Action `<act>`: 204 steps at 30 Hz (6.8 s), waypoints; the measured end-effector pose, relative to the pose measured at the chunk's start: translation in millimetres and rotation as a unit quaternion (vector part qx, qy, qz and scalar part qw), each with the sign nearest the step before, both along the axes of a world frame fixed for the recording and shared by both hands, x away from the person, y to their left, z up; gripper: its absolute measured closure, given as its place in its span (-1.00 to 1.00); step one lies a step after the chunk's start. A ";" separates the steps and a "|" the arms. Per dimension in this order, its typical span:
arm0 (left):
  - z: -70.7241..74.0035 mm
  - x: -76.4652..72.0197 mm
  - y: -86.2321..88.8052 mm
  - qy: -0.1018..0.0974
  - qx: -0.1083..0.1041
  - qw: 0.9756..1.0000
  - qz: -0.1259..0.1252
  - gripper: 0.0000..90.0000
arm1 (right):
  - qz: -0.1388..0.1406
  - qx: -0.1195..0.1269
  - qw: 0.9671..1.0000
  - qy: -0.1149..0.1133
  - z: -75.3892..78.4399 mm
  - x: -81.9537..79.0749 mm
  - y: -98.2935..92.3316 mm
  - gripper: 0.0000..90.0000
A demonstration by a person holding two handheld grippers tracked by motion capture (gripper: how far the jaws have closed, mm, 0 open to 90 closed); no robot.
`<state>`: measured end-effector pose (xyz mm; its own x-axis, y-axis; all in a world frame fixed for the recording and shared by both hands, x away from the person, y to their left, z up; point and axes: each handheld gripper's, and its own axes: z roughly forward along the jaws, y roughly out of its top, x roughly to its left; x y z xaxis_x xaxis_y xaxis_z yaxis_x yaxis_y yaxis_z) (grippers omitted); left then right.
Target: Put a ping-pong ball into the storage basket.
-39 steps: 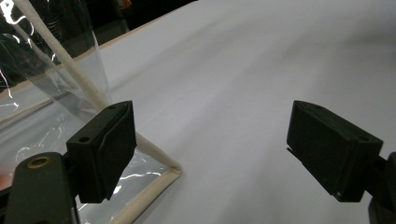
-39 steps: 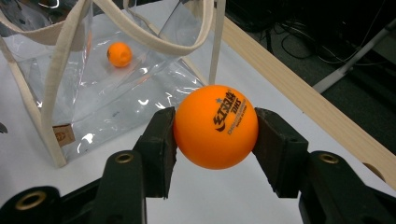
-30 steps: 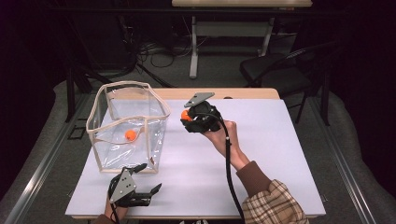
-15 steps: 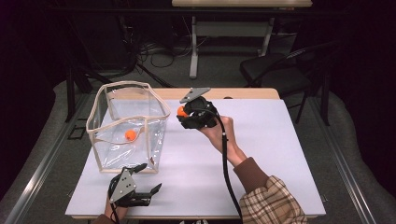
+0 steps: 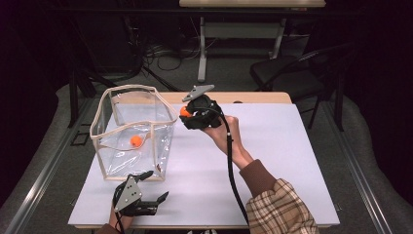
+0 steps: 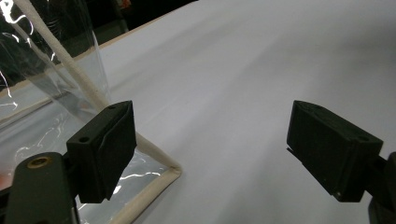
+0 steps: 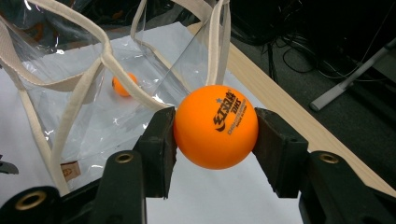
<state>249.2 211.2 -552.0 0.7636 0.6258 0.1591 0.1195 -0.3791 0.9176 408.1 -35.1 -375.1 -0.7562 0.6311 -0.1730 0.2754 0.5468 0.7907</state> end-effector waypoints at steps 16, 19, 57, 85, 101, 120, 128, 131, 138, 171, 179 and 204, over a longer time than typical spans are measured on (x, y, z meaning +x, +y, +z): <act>0.1 -0.1 0.2 0.000 -0.001 1.000 0.000 -0.65 | 0.005 -0.002 1.000 -0.004 10.6 6.6 16.1 0.13; 0.3 -0.2 0.2 0.000 0.000 1.000 -0.001 -0.65 | 0.006 -0.001 1.000 -0.005 11.5 7.4 18.4 0.13; 0.4 -0.2 0.2 0.000 -0.002 1.000 -0.002 -0.65 | 0.012 -0.007 1.000 0.000 7.8 17.4 53.5 0.13; 0.5 0.1 1.0 0.000 -0.004 1.000 -0.002 -0.65 | 0.002 -0.020 0.999 0.031 -7.3 39.2 70.5 0.12; 0.7 0.4 1.0 -0.001 -0.004 1.000 -0.002 -0.65 | -0.004 -0.030 0.998 0.051 -18.6 50.0 75.7 0.11; 0.8 0.4 0.9 -0.001 -0.003 1.000 -0.002 -0.65 | -0.001 0.027 0.998 0.059 -6.5 39.3 44.4 -0.36; 0.5 1.0 -0.4 0.001 -0.003 1.000 -0.002 -0.65 | 0.005 0.029 0.997 0.064 -11.9 29.0 16.1 -0.59; 0.5 1.2 -0.5 0.001 -0.003 1.000 -0.001 -0.65 | 0.006 0.032 0.997 0.070 -16.4 26.3 5.9 -0.64; 0.9 1.8 -1.2 0.000 -0.001 1.000 -0.002 -0.65 | 0.005 0.031 0.996 0.078 -26.8 19.6 -12.7 -0.66; 0.7 0.1 -1.3 0.001 0.002 1.000 -0.001 -0.65 | 0.003 0.001 0.996 0.087 -71.5 -28.4 -72.6 -0.90; 1.2 -0.2 -0.8 0.001 0.001 1.000 0.000 -0.65 | 0.003 0.002 0.997 0.080 -79.4 -41.5 -82.5 -0.93; 1.2 -0.1 -1.0 0.002 0.001 1.000 0.001 -0.65 | -0.020 0.001 0.998 0.056 -109.8 -85.3 -122.9 -0.93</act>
